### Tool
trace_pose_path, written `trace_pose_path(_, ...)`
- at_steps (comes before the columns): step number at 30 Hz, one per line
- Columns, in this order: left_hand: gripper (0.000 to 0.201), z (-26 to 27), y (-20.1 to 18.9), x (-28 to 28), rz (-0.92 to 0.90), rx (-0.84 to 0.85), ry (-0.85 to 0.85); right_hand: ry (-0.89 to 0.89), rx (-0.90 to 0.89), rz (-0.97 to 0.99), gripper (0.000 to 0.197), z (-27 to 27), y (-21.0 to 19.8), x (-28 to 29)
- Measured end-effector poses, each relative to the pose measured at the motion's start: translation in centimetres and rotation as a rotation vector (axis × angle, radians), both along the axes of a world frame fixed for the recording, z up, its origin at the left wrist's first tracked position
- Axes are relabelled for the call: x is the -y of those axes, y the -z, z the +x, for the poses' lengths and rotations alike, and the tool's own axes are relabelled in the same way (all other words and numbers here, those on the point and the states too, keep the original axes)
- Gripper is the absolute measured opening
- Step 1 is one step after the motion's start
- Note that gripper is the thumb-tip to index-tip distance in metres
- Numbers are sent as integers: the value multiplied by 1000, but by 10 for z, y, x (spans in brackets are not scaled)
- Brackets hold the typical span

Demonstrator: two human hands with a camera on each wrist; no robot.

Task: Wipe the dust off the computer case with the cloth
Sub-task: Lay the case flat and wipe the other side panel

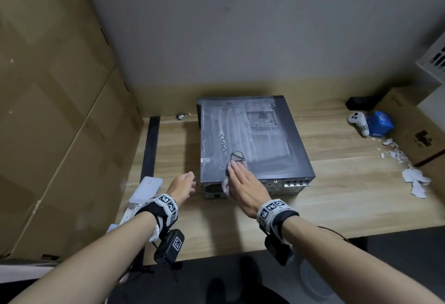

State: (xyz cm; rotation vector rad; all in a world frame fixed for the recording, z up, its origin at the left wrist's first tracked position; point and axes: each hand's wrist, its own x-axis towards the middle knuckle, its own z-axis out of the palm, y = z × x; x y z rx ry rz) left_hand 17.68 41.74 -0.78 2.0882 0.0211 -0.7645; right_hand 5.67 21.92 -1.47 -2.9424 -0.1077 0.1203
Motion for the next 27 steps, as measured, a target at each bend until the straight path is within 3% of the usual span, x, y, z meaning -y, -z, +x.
trace_pose_path(9, 38, 5, 3, -27, -35, -90, -134, -167, -9, -113, 63, 45, 2, -68)
trace_pose_path(12, 40, 9, 3, -23, -39, -106, -150, -178, -21, -97, 66, 49, 2, -67)
trace_pose_path(16, 36, 12, -2, -8, -33, -85, -100, -175, 12, -89, 76, 29, -6, -15)
trace_pose_path(20, 23, 6, -8, 14, -25, -64, -33, -44, -25, -90, 89, -3, -3, 64)
trace_pose_path(23, 18, 0, -9, 21, 107, 58, 97, 44, -64, -130, 71, -32, -4, 111)
trace_pose_path(27, 23, 3, -15, 16, 178, 167, 242, 123, -89, -53, 73, -41, -10, 113)
